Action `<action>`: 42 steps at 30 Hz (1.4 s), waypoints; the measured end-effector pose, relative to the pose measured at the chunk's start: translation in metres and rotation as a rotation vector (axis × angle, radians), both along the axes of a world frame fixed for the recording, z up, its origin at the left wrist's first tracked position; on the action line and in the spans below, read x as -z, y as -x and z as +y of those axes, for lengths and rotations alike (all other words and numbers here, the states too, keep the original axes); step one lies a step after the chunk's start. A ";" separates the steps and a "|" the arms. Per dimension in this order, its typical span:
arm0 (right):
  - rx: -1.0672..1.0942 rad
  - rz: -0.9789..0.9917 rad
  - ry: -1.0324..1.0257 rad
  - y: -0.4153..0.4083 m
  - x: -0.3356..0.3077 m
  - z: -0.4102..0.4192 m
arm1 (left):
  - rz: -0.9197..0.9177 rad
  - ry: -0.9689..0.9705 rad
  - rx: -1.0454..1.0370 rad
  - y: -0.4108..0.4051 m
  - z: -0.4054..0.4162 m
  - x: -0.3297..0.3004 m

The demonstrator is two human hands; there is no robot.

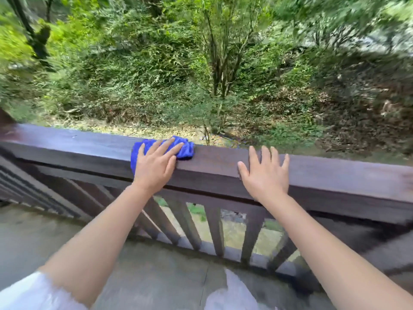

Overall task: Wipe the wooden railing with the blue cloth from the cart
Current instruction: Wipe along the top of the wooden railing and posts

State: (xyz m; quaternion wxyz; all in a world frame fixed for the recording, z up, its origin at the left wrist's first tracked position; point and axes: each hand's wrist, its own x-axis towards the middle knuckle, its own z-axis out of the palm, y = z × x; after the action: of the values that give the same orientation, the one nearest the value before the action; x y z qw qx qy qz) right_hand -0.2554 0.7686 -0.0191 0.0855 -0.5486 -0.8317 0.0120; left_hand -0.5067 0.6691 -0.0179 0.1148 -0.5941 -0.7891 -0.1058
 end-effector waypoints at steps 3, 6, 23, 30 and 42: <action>-0.067 0.002 -0.004 0.054 0.000 -0.020 | -0.048 -0.013 -0.135 0.063 -0.020 -0.001; -0.070 0.003 0.005 0.094 -0.002 -0.029 | -0.123 -0.028 -0.252 0.073 -0.015 -0.001; 0.002 0.031 -0.027 0.143 0.003 -0.033 | -0.034 0.124 0.197 0.148 -0.015 -0.012; -0.135 0.037 0.039 0.207 -0.004 -0.048 | -0.129 -0.001 -0.117 0.219 -0.038 -0.007; -0.194 0.072 -0.042 0.255 0.001 -0.056 | -0.065 -0.062 0.046 0.146 -0.035 -0.001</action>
State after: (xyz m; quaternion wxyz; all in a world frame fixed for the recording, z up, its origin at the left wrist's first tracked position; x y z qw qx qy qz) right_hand -0.5100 0.7125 -0.0197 0.1251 -0.4626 -0.8774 0.0225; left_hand -0.6524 0.6336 -0.0171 0.1047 -0.6045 -0.7749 -0.1521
